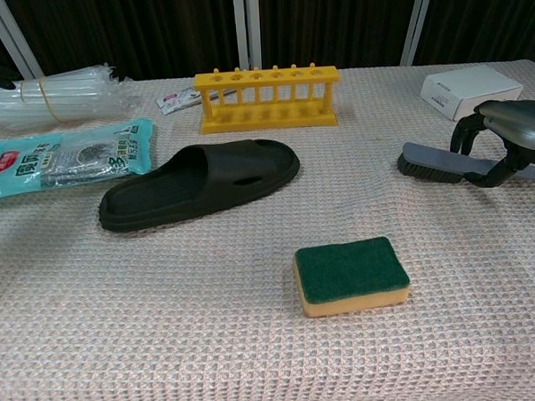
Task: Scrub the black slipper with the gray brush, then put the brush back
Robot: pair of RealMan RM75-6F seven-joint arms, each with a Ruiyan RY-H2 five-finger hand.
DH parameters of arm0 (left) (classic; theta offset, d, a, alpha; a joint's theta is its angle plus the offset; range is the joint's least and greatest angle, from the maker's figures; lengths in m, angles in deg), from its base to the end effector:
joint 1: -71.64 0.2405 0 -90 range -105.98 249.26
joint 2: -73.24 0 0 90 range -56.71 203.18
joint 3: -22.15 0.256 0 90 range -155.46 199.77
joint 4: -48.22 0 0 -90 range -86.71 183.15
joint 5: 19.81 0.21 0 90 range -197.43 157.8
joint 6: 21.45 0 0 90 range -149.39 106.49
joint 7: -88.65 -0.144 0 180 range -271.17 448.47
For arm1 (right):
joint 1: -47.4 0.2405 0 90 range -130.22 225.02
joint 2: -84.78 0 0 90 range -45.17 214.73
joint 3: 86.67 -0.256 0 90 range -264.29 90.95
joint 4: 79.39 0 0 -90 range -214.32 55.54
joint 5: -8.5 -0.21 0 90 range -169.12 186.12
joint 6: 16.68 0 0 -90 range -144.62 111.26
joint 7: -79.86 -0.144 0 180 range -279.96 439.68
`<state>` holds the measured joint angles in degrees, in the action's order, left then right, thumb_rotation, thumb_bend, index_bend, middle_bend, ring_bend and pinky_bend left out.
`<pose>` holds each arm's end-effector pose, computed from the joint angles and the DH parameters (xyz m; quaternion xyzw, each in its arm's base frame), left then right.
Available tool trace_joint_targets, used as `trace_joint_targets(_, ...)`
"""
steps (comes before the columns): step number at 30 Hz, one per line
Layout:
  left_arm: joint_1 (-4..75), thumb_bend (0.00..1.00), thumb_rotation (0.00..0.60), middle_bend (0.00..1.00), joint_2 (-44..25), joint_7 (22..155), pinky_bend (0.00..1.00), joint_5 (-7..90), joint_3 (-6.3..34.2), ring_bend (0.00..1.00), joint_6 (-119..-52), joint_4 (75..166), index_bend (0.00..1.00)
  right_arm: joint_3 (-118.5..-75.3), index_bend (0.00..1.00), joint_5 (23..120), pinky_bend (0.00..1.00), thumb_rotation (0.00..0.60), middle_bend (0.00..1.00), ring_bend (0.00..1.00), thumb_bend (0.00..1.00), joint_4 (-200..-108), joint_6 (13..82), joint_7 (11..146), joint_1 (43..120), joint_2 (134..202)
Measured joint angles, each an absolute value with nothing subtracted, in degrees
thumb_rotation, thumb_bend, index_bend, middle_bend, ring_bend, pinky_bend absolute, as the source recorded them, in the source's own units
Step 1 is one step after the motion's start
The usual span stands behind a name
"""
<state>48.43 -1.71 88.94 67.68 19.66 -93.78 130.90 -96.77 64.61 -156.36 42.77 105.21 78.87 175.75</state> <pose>-0.2613 0.2729 0.0806 -0.7012 -0.3473 -0.4093 0.4692 -0.2500 -0.3254 -0.0042 0.6683 -0.4314 0.2796 0.5377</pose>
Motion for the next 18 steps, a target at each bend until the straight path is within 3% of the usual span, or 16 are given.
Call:
trace_joint_targets(9,48.46,0.03,0.600,0.16,-1.90,89.10,0.25,67.39,19.73,0.11,-93.48,130.67,0.13,-96.92,0.50,64.35,0.00,0.600,0.49,0.08,0.37,-154.88,44.23,106.58,79.02,177.34)
trace_joint_targets(18,48.62,0.03,0.600,0.16,-1.90,89.62,0.25,67.40,19.75,0.11,-93.70,130.57,0.13,-97.39,0.68,65.21,0.00,0.600,0.61,0.18,0.47,-153.41,47.14,107.41,78.90,179.09)
